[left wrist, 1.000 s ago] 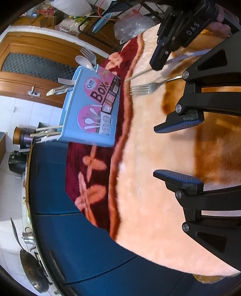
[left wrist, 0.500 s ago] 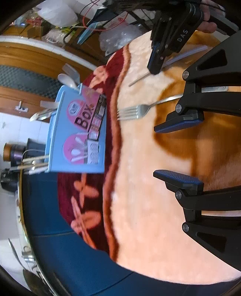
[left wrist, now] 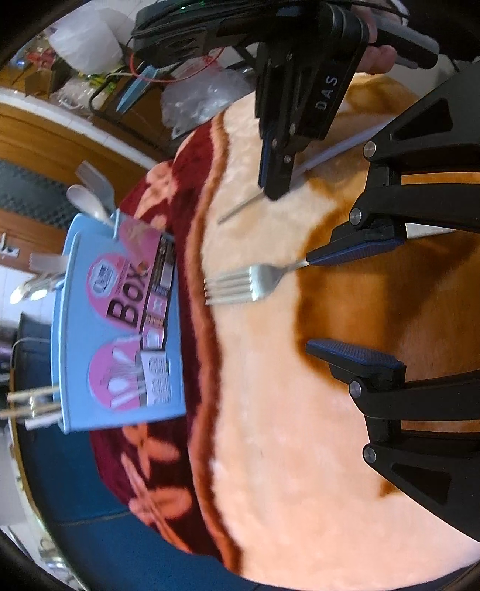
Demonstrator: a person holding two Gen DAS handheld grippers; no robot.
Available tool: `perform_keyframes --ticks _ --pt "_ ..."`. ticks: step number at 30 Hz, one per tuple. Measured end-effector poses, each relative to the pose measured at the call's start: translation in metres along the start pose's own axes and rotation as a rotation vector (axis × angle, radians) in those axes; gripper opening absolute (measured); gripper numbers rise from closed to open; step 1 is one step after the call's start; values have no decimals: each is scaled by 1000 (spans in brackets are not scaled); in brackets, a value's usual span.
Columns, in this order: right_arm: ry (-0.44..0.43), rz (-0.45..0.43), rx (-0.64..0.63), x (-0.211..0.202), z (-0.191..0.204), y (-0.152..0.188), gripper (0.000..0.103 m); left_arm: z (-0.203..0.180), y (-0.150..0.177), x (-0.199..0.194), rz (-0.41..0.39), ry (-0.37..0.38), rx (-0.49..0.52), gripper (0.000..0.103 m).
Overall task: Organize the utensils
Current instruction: 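Grasp the white-handled knife with the right gripper while the left gripper grasps the silver fork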
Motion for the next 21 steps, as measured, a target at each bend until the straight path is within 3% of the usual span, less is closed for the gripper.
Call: perform_keyframes --ticks 2,5,9,15,21 --pt "-13 -14 9 -1 0 1 9 -6 -2 4 22 19 12 42" --pt "-30 -43 30 -6 -3 0 7 -14 -4 10 60 43 21 26" --pt "-52 -92 41 -15 -5 -3 7 -19 -8 19 116 45 34 17" --pt "-84 -167 47 -30 -3 -12 7 -20 -13 29 191 62 17 13" --pt "-111 -226 53 -39 1 -16 7 -18 -14 28 150 98 -31 7"
Point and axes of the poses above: each gripper's, at about its wrist camera, not at the fingertips, and x roughly the way its jaws point, z to its left, y to its underside, the point moved 8 cm from there along x, roughly the way its jaws point, and after that the axes turned 9 degrees about -z, right-handed, at the moved point
